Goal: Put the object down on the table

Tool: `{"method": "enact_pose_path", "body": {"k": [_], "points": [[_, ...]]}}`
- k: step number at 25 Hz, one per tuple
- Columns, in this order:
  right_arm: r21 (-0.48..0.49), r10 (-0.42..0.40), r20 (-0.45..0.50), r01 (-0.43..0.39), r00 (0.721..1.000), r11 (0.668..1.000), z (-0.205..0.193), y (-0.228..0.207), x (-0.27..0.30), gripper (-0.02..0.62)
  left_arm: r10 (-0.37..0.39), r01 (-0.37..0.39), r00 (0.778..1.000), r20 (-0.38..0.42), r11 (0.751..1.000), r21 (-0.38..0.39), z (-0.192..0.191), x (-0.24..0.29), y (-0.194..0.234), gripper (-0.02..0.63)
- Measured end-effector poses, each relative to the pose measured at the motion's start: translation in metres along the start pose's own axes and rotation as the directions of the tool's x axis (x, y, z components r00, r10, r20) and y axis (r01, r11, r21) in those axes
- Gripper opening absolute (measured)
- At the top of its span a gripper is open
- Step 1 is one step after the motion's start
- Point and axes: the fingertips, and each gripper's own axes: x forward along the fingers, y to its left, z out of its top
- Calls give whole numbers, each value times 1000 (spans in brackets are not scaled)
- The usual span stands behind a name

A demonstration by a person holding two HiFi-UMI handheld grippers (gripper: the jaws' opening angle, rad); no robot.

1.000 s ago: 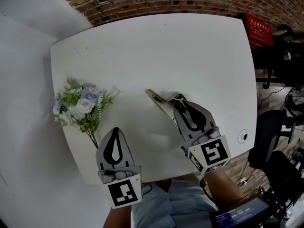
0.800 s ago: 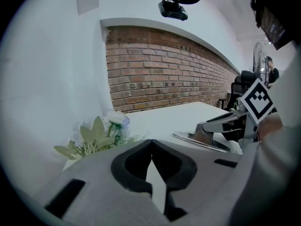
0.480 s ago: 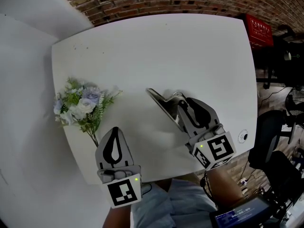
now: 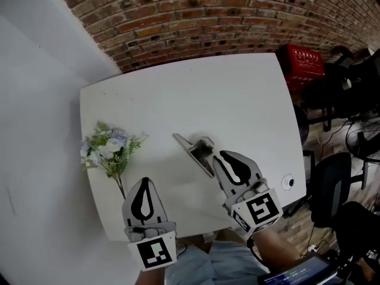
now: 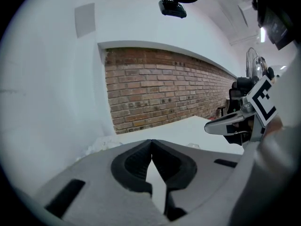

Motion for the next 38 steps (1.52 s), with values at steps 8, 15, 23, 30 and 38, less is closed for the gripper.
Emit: {"method": "enact_pose_path", "body": {"k": [8, 15, 23, 30, 38], "points": [[-127, 0, 146, 19, 989, 992, 72, 16, -78, 6, 27, -37, 983, 183, 998, 54, 83, -56, -36, 9], [-186, -3, 261, 53, 965, 981, 121, 24, -128, 5, 59, -85, 950, 308, 994, 71, 134, -99, -54, 9], [-190, -2, 308, 64, 951, 980, 143, 28, -157, 5, 52, -91, 934, 354, 992, 92, 156, -122, -68, 8], [-199, 10, 319, 57, 948, 978, 139, 29, -162, 5, 55, -96, 929, 365, 991, 96, 153, -126, -75, 8], [-194, 12, 323, 54, 946, 980, 146, 27, -165, 5, 49, -93, 930, 364, 990, 103, 160, -127, -80, 8]]}}
